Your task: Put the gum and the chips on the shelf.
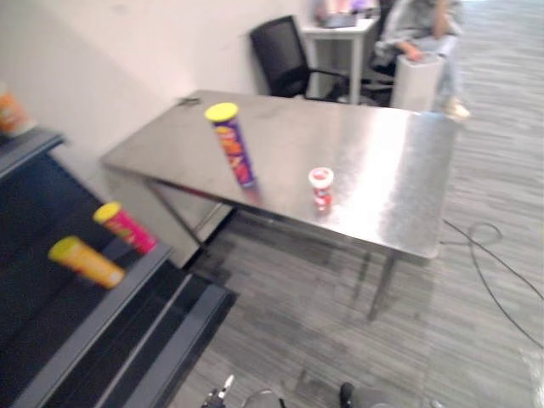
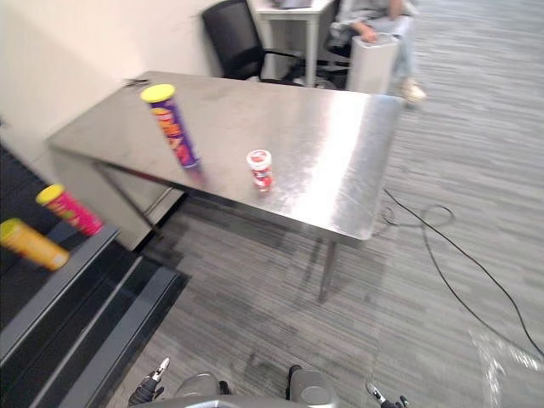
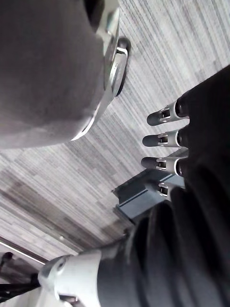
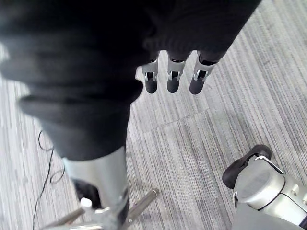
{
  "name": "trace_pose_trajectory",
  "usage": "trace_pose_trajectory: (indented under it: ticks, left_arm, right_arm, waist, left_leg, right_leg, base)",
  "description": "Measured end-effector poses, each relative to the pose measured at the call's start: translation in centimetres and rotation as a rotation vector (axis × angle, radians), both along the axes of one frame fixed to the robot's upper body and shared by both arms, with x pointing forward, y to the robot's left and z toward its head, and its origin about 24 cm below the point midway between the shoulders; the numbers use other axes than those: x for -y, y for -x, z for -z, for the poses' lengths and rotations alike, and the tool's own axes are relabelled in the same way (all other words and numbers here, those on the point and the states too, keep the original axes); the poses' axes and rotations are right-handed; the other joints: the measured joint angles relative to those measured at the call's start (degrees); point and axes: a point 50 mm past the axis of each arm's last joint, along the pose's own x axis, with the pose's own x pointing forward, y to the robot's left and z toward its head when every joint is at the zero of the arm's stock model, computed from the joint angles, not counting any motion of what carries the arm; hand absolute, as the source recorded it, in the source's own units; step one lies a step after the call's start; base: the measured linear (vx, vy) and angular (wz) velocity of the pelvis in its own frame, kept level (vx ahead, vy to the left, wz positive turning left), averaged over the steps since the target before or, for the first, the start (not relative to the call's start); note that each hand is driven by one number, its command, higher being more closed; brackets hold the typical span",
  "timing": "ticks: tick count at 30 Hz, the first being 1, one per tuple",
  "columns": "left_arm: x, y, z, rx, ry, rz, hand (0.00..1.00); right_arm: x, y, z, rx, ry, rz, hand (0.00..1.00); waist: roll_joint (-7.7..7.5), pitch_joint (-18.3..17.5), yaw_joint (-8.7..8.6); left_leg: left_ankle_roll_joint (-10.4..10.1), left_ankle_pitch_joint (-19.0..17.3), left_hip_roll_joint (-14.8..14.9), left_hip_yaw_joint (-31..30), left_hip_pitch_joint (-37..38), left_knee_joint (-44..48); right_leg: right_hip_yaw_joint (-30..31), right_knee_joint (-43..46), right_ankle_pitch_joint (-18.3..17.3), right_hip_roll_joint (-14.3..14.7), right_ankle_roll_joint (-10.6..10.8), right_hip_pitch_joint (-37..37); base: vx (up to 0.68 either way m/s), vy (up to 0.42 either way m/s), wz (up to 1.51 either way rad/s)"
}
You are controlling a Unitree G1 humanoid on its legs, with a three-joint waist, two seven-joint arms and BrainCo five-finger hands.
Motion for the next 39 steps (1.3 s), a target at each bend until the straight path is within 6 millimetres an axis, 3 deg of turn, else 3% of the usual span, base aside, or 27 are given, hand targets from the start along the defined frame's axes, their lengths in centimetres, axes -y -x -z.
trace_pose_trajectory:
  ticks: [3,4,8,10,12,14,17,18,23,27,39]
  left_arm:
    - [0.3,0.1,0.1,0.003,0.014,-0.038,0.0]
    - [0.4,0.4,0.1,-0.002,0.017,-0.044,0.0]
    - [-0.3,-0.3,-0.1,0.005,-0.008,0.0,0.0]
    - [0.0,-0.6,-0.1,0.004,-0.019,0.054,0.0]
    - [0.1,-0.6,-0.1,0.002,-0.031,0.087,0.0]
    - [0.9,-0.9,0.0,-0.012,-0.029,0.172,0.0]
    - [2.2,-1.5,0.1,-0.008,-0.006,0.217,0.0]
    - [2.4,-1.5,0.2,-0.008,0.0,0.218,0.0]
    - [3.0,-1.4,0.3,-0.01,0.023,0.22,0.0]
    - [2.7,-1.3,0.3,-0.008,0.022,0.213,0.0]
    - [0.4,-1.0,0.0,-0.013,-0.027,0.167,0.0]
  right_arm:
    - [-0.5,0.3,0.0,0.009,-0.003,0.001,0.0]
    - [-0.7,0.4,0.1,0.006,-0.009,0.002,0.0]
    - [-3.0,1.3,0.8,-0.006,-0.084,0.006,0.0]
    - [-3.2,1.1,0.8,-0.002,-0.09,0.001,0.0]
    - [-3.3,0.1,0.8,0.01,-0.096,-0.01,0.0]
    - [-3.5,-1.4,0.8,0.021,-0.099,-0.059,0.0]
    - [-2.7,-1.3,0.7,0.011,-0.079,-0.064,0.0]
    - [-2.7,-1.2,0.7,0.001,-0.078,-0.07,0.0]
    - [-2.3,-0.3,0.8,-0.035,-0.07,-0.072,0.0]
    - [-1.2,0.4,0.6,-0.033,-0.052,0.032,0.0]
    - [1.2,-0.4,-0.1,0.02,-0.005,0.208,0.0]
  waist:
    - [0.91,-0.57,-0.36]
    - [1.06,-0.95,-0.18]
    - [-1.95,-4.01,-0.55]
    - [-1.62,-4.5,-0.5]
    - [-1.07,-4.98,-0.14]
    - [0.36,-5.35,-0.34]
    - [2.45,-4.84,-0.28]
    - [2.66,-4.85,-0.24]
    - [2.71,-5.11,-0.27]
    - [2.15,-5.25,1.03]
    - [-0.53,-5.66,1.23]
  left_leg:
    - [-0.48,-0.41,0.54,-3.13,0.69,-5.3]
    - [-3.08,0.74,0.32,-2.54,1.56,-5.74]
    - [-1.29,-0.32,-3.46,4.5,3.69,-8.05]
    - [-0.18,-0.65,-4.48,8.11,4.67,-9.19]
    - [0.79,-0.63,-4.45,11.95,5.3,-10.13]
    - [0.99,-0.64,-4.31,15.9,6.98,-11.02]
    - [1.01,-0.63,-4.08,18.12,9.08,-11.97]
    - [1.01,-0.63,-4.17,18.15,9.64,-12.18]
    - [0.97,-0.61,-4.69,16.94,11.7,-12.47]
    - [0.81,-0.47,-5.6,14.52,11.92,-14.21]
    - [0.82,-0.49,-5.95,12.79,12.08,-16.81]
  right_leg:
    - [5.02,3.09,-0.69,2.13,1.18,-2.46]
    - [7.75,4.85,-1.58,2.57,2.55,-2.97]
    - [13.26,2.62,-1.64,-0.9,4.05,-3.71]
    - [14.63,0.52,-0.38,-2.4,5.91,-3.82]
    - [10.94,-0.19,1.44,-3.52,6.04,-4.67]
    - [-1.41,-4.29,5.17,-5.44,5.88,-4.28]
    - [-14.19,-6.87,7.12,-6.8,4.83,-2.4]
    - [-15.94,-7.42,7.19,-6.85,4.76,-1.73]
    - [-16.73,-12.81,8.04,-6.82,5.65,2.98]
    - [-18.34,-20.32,11.69,-6.67,6.26,6.67]
    - [-19.4,-21.57,12.85,-6.73,6.41,6.45]
  base:
    - [0.12,0.281,-1.34]
    - [0.1,0.264,-0.99]
    - [0.16,0.348,-0.77]
    - [0.14,0.296,-0.81]
    - [0.12,0.22,-0.97]
    - [0.18,0.145,-0.95]
    - [0.14,0.046,-0.5]
    - [0.12,0.005,-0.35]
    - [0.09,0.011,0.02]
    - [-0.01,0.008,0.18]
    - [-0.07,-0.011,0.05]
